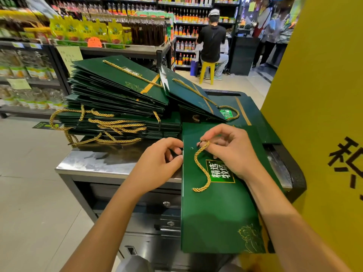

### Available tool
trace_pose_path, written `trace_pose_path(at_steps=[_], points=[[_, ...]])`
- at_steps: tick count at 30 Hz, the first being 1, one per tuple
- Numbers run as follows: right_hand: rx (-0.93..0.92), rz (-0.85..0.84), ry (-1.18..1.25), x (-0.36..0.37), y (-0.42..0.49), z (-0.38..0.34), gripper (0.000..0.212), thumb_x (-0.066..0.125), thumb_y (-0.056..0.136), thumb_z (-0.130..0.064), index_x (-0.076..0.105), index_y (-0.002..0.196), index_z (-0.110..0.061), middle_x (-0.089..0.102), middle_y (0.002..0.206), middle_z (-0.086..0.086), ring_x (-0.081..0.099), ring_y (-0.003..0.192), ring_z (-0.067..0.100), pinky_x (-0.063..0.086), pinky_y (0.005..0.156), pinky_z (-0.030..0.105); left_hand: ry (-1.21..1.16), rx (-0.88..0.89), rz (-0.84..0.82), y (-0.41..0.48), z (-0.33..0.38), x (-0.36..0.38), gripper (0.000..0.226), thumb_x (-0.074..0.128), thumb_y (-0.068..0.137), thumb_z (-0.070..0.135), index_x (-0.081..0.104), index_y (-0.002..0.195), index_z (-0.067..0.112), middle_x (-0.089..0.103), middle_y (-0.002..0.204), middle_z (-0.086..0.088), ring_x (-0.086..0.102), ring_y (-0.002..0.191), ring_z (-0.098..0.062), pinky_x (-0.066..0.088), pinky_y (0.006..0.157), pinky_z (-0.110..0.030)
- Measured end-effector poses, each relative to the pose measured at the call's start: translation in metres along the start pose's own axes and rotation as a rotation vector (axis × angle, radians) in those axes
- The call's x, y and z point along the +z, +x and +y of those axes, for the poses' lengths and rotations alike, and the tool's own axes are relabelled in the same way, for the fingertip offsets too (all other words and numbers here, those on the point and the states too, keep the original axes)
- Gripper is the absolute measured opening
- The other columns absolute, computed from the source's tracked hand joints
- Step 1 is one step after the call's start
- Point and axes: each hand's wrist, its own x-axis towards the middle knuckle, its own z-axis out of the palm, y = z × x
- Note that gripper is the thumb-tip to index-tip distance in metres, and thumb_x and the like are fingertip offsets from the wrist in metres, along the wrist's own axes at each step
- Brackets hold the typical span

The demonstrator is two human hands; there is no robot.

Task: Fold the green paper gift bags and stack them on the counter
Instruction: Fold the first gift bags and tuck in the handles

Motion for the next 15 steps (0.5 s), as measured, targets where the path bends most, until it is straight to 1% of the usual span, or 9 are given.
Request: trace_pose_path(at_steps=[1,3,6,7,8,9,11,13,15], points=[[0.005,-0.001,0.005,0.0004,-0.0006,0.0003,0.015,0.081,0.083,-0.002,0.069,0.087,-0.01,0.078,0.086,0.008,0.076,0.085,0.03,0.053,0.059,0.026,-0.002,0.003,-0.001,0.0,-0.0006,-0.0001,0.021,0.068,0.094,0.02,0.068,0.114,0.027,0.065,0.097,0.006,0.056,0.075,-0.018,0.045,0.067,-0.019],[0.003,-0.011,-0.001,0.0011,-0.0014,0.0008,0.016,0.081,0.083,-0.002,0.068,0.087,-0.011,0.079,0.086,0.007,0.077,0.085,0.027,0.053,0.057,0.027,-0.014,0.005,-0.005,-0.0003,-0.0013,-0.0003,0.022,0.068,0.094,0.019,0.067,0.116,0.026,0.065,0.097,0.006,0.056,0.075,-0.017,0.045,0.068,-0.019],[-0.027,-0.016,-0.014,0.0028,-0.0015,-0.0009,0.015,0.081,0.082,-0.001,0.07,0.085,-0.01,0.078,0.086,0.005,0.076,0.083,0.023,0.055,0.059,0.027,-0.045,0.014,-0.014,-0.0005,-0.0008,-0.0007,0.023,0.068,0.094,0.019,0.066,0.116,0.026,0.065,0.097,0.005,0.057,0.076,-0.018,0.049,0.068,-0.025],[-0.048,-0.01,-0.028,0.0031,-0.001,-0.0007,0.015,0.082,0.081,0.0,0.071,0.084,-0.01,0.078,0.086,0.004,0.076,0.083,0.021,0.057,0.062,0.032,-0.051,0.019,-0.014,-0.0007,-0.0004,-0.0007,0.023,0.068,0.094,0.02,0.066,0.116,0.026,0.065,0.097,0.005,0.057,0.076,-0.018,0.05,0.069,-0.027],[-0.069,-0.001,-0.052,0.0035,-0.0002,-0.0001,0.015,0.083,0.08,0.0,0.072,0.083,-0.011,0.078,0.086,0.003,0.074,0.083,0.02,0.059,0.069,0.041,-0.052,0.024,-0.014,-0.0008,-0.0001,-0.0006,0.023,0.068,0.094,0.021,0.065,0.117,0.026,0.065,0.097,0.005,0.057,0.077,-0.018,0.05,0.069,-0.028],[-0.089,0.007,-0.078,0.0038,0.0002,0.0009,0.015,0.084,0.079,-0.001,0.074,0.083,-0.012,0.077,0.086,0.004,0.073,0.082,0.023,0.058,0.074,0.049,-0.052,0.027,-0.014,-0.0009,-0.0001,-0.0006,0.024,0.068,0.094,0.021,0.065,0.118,0.026,0.064,0.097,0.005,0.058,0.077,-0.017,0.051,0.07,-0.028],[-0.116,0.025,-0.099,0.0044,0.0005,0.0031,0.014,0.085,0.078,-0.005,0.076,0.083,-0.013,0.074,0.082,0.008,0.068,0.08,0.033,0.054,0.072,0.056,-0.057,0.028,-0.014,-0.0009,-0.0003,-0.0007,0.024,0.067,0.095,0.022,0.064,0.118,0.027,0.064,0.098,0.005,0.058,0.077,-0.016,0.051,0.07,-0.029],[-0.118,0.045,-0.097,0.0047,0.0006,0.0037,0.014,0.086,0.078,-0.006,0.076,0.083,-0.015,0.07,0.078,0.014,0.062,0.076,0.039,0.052,0.068,0.056,-0.066,0.029,-0.015,-0.0011,-0.0003,-0.0004,0.024,0.068,0.095,0.022,0.063,0.118,0.028,0.064,0.097,0.005,0.058,0.076,-0.016,0.05,0.068,-0.027],[-0.12,0.06,-0.1,0.005,0.001,0.0035,0.014,0.086,0.078,-0.007,0.076,0.083,-0.017,0.067,0.076,0.017,0.059,0.072,0.04,0.051,0.065,0.054,-0.079,0.027,-0.015,-0.001,-0.0004,-0.0002,0.024,0.068,0.095,0.022,0.063,0.118,0.028,0.064,0.097,0.004,0.057,0.076,-0.016,0.048,0.067,-0.024]])
